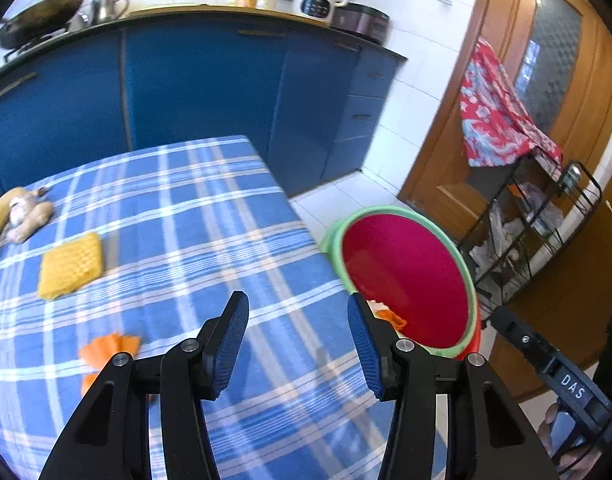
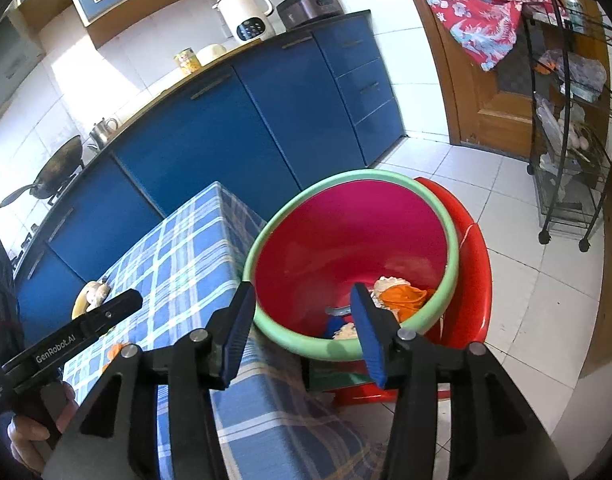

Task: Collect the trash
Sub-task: 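Return both tools to the table toward the orange bow-shaped wrapper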

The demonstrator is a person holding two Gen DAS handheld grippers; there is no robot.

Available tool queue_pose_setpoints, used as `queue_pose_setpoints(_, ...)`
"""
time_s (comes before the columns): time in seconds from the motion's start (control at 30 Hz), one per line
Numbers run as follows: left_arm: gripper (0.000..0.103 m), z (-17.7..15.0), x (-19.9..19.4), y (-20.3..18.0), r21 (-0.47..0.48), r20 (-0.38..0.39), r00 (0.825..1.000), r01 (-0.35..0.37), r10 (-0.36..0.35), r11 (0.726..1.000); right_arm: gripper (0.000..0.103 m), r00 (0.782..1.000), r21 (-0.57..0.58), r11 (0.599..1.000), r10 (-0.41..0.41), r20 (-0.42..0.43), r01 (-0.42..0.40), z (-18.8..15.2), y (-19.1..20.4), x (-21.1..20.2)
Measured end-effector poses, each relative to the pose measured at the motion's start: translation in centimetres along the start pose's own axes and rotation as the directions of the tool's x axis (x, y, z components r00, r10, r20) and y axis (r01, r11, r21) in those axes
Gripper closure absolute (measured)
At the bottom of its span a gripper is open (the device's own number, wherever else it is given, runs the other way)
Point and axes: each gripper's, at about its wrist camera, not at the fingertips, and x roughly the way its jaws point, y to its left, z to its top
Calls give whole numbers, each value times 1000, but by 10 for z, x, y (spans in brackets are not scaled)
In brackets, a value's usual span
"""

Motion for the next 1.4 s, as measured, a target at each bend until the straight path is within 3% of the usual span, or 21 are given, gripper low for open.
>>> queue_pose_setpoints(0.3,50,-17,-18,40,-68,-7,997,-72,71,995,46,1000,-34,999,17,-14,-18,-8,19,-3)
queue_pose_setpoints(0.57,50,-30,-27,73,-110,-12,990,-143,142,984,35,999,-47,998,32,-19,-33,-13,32,-5)
queue_pose_setpoints(1.0,50,-53,-16,105,-160,-65,968,-252,244,954,33,997,-74,996,46,-68,-51,-24,51,7)
queue_pose_setpoints(1.4,48,-59,-7,108,-178,-61,966,-258,251,950,33,994,-89,994,58,-90,-66,-29,58,14)
